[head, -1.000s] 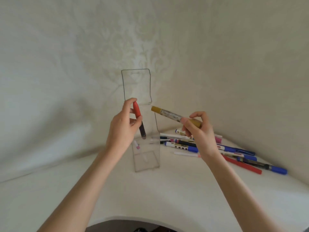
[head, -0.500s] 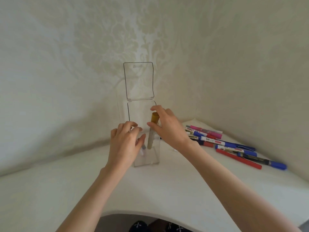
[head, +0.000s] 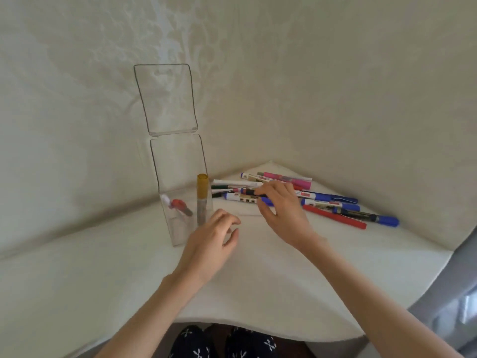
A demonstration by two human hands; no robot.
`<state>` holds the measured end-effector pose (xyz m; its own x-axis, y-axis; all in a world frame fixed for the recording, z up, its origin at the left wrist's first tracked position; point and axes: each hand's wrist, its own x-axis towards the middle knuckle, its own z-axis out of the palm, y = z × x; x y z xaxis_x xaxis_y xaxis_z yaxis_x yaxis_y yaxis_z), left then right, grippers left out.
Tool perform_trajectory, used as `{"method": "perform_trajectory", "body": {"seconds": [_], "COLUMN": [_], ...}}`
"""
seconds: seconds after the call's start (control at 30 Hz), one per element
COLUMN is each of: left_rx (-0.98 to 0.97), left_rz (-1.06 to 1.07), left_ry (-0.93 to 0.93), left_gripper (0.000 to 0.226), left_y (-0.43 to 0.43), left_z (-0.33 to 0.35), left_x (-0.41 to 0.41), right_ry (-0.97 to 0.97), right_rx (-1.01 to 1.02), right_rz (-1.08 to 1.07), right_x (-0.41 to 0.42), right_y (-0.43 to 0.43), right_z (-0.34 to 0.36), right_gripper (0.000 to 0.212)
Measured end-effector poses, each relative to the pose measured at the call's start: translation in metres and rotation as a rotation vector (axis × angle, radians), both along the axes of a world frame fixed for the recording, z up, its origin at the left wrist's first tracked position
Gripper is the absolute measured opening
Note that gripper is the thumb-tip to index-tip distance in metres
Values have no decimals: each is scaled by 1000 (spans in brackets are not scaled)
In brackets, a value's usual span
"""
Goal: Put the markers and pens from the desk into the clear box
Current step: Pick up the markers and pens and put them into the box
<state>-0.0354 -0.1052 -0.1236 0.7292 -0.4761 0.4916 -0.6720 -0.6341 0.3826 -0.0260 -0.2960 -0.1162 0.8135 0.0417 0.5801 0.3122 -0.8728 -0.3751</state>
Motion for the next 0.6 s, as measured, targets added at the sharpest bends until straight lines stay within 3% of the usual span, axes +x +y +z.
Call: {"method": "perform_trajectory", "body": {"seconds": [0.1,0.27,0.4,0.6], "left_rx": [55,89,85,209], "left_rz": [-47,56,220,154], "left_ry": [118,74,42,101], "left_gripper": [23,36,27,29], "left_y": [-41,-84,-96,-104], "left_z": [-17,-28,-31,-23], "left_x": [26,77,95,101], "right_ry": [153,231,229,270], "right_rx": [-17,52,-9,-189], "right_rz": [-213,-512,-542,-498], "right_x": [-7,-20,-19,-15], "right_y": [-60,-116,-126,-121], "right_z": [-22,-34,-39,-45], "right_gripper": [22,23,24,23]}}
